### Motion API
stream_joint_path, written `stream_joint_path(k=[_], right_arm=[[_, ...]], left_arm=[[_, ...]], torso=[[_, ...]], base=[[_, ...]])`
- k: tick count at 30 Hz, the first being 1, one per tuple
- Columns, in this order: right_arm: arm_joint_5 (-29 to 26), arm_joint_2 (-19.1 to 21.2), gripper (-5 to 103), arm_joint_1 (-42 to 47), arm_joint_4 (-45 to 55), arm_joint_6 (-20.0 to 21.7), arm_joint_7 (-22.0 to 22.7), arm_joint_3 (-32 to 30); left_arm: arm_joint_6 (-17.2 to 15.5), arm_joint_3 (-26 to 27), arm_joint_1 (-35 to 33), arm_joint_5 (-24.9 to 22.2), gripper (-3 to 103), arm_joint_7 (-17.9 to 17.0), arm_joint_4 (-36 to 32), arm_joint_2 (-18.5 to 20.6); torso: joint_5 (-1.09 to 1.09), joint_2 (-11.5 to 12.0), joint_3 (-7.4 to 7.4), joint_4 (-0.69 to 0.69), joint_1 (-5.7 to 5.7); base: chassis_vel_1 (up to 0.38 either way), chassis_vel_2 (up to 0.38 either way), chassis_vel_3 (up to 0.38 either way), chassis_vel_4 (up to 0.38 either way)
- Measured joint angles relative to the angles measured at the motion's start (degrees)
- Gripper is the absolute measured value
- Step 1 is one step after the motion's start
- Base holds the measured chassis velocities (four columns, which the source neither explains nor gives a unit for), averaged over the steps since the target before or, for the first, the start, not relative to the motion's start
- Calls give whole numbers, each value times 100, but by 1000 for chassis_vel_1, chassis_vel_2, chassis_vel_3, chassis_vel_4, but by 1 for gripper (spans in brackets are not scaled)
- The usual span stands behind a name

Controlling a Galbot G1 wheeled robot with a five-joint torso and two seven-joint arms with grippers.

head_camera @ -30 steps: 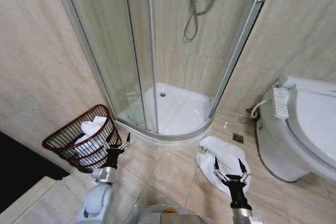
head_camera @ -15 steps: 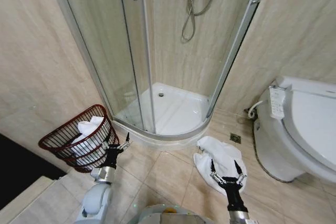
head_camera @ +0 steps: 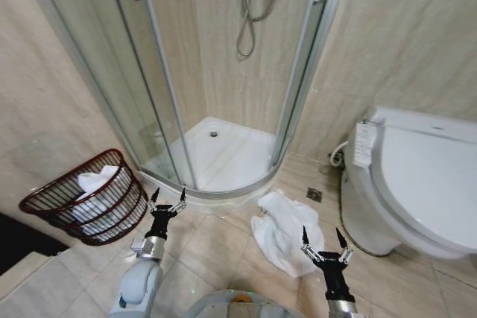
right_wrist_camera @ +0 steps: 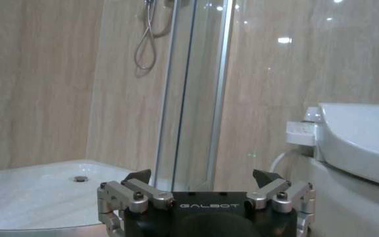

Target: Discard the used towel into the hamper.

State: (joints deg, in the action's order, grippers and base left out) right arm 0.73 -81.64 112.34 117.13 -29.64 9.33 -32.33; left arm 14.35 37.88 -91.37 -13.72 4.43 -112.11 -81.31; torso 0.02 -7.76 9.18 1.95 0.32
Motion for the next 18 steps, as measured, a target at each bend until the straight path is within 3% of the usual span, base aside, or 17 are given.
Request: stream_joint_path(k=[18], right_arm=[[0,-4,100,-3,0,0,0,1]], left_arm=[[-4,2,-4,4,100,2,-4,1]], torso=[[-1,-6,4,-1,1]], base=[[29,13,-20,-13]])
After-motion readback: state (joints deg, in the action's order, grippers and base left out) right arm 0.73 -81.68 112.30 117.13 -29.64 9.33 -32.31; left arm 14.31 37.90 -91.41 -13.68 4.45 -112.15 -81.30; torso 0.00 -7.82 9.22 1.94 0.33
